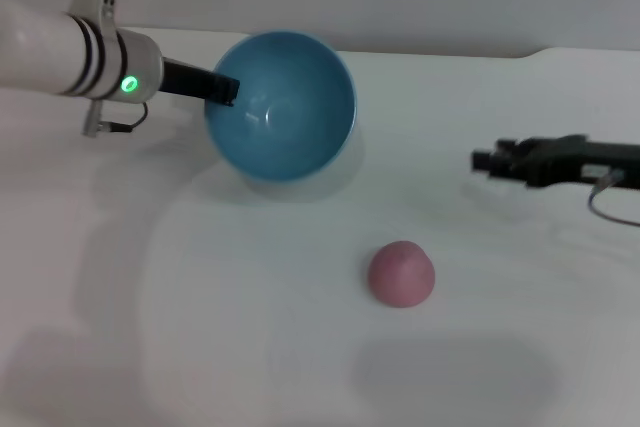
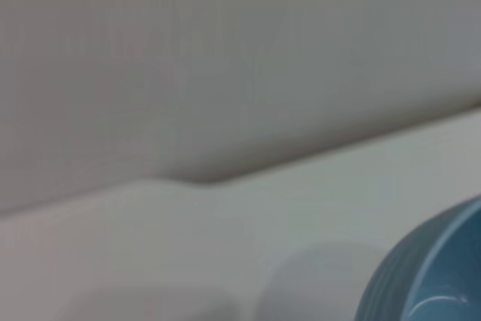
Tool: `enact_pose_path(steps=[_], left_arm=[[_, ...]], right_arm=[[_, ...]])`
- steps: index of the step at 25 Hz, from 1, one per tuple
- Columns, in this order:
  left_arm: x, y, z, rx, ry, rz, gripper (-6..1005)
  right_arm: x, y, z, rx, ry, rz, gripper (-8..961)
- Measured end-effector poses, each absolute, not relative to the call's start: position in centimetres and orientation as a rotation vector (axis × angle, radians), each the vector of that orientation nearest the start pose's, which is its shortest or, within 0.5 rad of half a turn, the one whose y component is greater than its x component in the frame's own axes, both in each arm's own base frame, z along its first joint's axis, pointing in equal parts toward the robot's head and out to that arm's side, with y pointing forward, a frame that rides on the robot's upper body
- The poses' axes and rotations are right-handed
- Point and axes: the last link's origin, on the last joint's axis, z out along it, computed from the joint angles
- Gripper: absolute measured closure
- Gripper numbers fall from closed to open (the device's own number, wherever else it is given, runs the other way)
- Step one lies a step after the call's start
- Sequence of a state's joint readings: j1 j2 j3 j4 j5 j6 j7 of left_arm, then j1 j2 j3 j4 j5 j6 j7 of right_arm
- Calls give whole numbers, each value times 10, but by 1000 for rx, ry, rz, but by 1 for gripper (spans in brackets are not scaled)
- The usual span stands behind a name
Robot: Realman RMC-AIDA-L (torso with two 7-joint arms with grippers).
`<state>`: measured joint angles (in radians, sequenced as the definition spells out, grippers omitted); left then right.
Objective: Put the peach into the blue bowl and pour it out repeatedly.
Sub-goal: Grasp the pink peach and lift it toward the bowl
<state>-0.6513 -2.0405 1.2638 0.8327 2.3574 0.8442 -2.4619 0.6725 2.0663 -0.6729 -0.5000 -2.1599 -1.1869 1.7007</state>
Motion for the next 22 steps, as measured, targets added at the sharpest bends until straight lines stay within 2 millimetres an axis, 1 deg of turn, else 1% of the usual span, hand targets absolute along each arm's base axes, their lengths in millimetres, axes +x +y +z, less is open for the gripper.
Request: enact_pose_path(steps=[3, 5, 6, 10, 17, 22], left_arm=[[-241, 416, -1, -2263, -1147, 107, 1001], [-235, 410, 3, -2297, -1137, 195, 1000], [-229, 405, 6, -2323, -1128, 223, 1000], [-223, 399, 7, -2361, -1146, 254, 1000], [-216, 398, 7, -2392, -1126, 274, 1000], [-210, 400, 4, -2407, -1101, 273, 1000]], right_arm=[[260, 376, -44, -2648, 998, 315, 562], [251, 375, -53, -2713, 952, 259, 565], [248, 374, -56, -2742, 934, 238, 566], [236, 369, -66, -2838, 895, 170, 572], [235, 357, -79, -2924, 884, 48, 583], [237, 354, -89, -2921, 897, 30, 591]])
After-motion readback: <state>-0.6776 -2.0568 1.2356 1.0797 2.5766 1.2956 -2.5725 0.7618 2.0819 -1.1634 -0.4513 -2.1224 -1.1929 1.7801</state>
